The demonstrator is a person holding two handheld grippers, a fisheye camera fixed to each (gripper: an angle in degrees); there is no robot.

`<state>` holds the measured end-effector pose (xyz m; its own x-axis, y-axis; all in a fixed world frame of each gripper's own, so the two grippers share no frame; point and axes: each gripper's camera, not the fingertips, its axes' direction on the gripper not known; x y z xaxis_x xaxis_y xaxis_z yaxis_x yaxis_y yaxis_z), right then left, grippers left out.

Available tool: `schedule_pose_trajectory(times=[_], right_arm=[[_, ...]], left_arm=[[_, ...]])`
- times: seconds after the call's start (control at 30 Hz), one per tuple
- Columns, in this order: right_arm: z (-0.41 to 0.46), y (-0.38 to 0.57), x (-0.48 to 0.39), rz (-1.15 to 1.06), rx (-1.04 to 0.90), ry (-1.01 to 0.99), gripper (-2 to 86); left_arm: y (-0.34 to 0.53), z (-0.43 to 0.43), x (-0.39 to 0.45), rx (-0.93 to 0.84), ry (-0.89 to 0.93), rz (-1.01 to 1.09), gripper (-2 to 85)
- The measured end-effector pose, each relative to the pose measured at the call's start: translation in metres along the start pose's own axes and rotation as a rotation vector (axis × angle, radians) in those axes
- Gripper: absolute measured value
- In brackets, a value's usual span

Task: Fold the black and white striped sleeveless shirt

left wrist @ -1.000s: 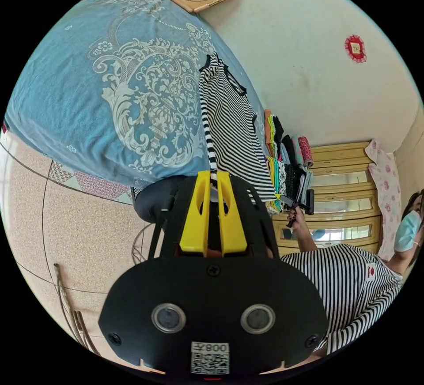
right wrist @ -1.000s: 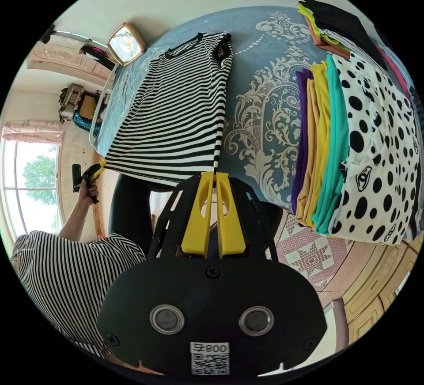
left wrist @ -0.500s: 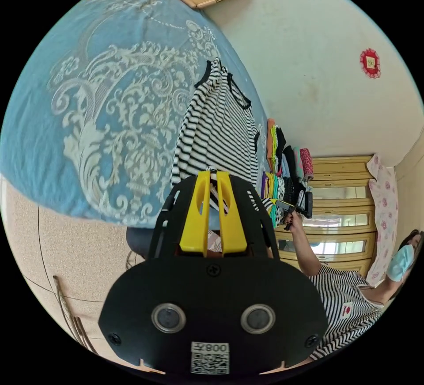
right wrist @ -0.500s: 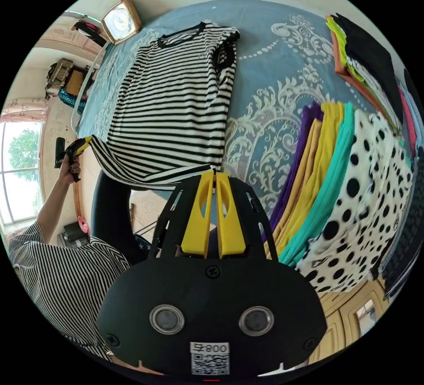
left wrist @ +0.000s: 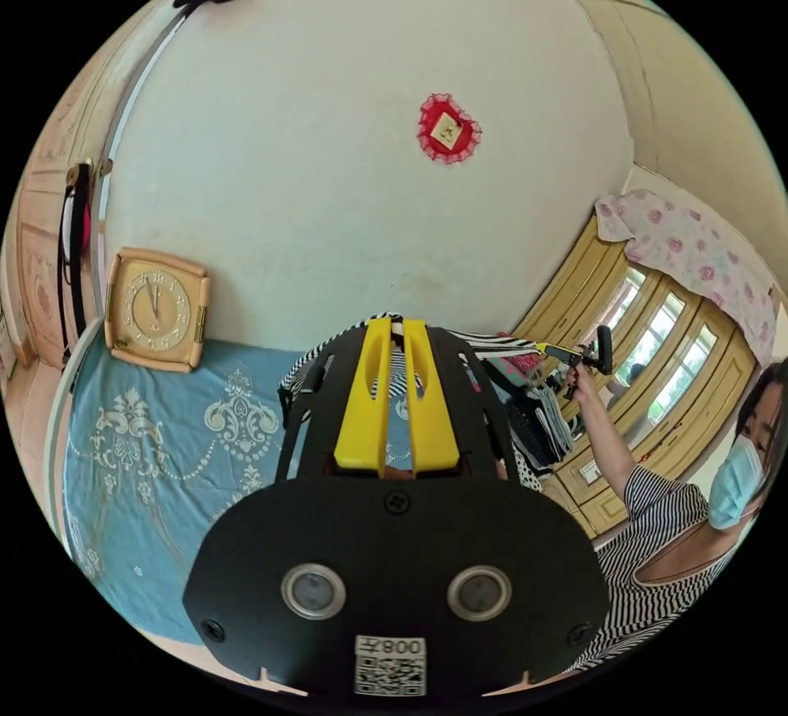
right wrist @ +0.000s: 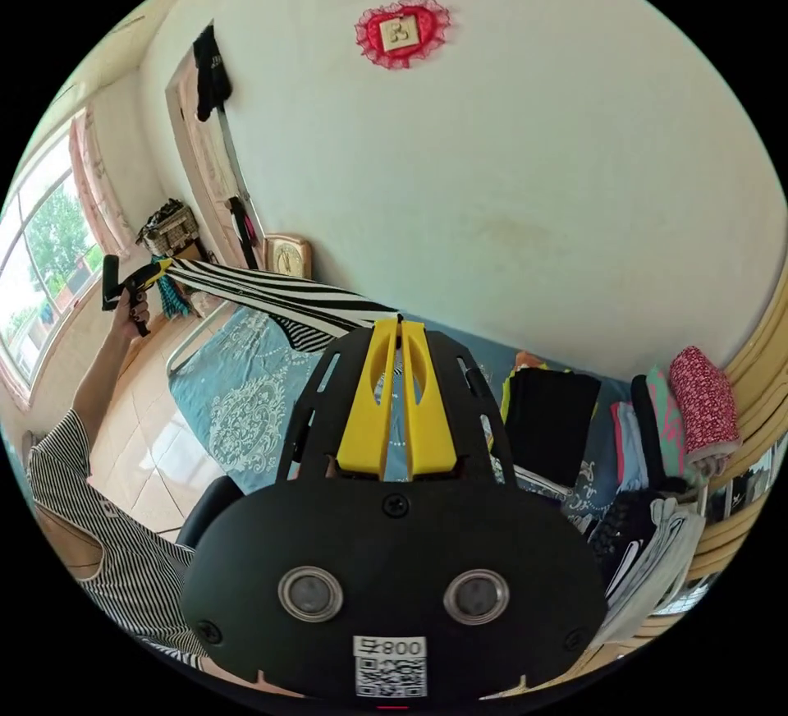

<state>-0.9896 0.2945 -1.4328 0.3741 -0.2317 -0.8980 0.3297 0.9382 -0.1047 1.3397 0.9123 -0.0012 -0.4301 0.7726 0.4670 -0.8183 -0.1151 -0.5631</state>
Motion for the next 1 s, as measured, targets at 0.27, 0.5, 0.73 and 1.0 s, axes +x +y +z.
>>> schedule_pose_trajectory(times=[0.27, 0.5, 0.73, 1.0], right_arm=[[0.044, 0.162, -0.025, 0.021, -0.185, -0.106, 0.4], [0.183, 0.342, -0.026, 0.263, -0.579, -0.229, 0.4], [0.247, 0.426, -0.029, 0.346, -0.805, -0.226, 0.4], [0.259, 0.439, -0.025, 0.386, -0.763, -0.243, 0.4]], left_arm=[[0.142, -0.002, -0.012, -0.224, 0.027, -0.107, 2.8], [0.364, 0.052, -0.078, -0.521, 0.033, -0.58, 2.8], [0.431, 0.064, -0.077, -0.589, -0.017, -0.668, 2.8], [0.462, 0.067, -0.072, -0.587, -0.022, -0.686, 2.8]])
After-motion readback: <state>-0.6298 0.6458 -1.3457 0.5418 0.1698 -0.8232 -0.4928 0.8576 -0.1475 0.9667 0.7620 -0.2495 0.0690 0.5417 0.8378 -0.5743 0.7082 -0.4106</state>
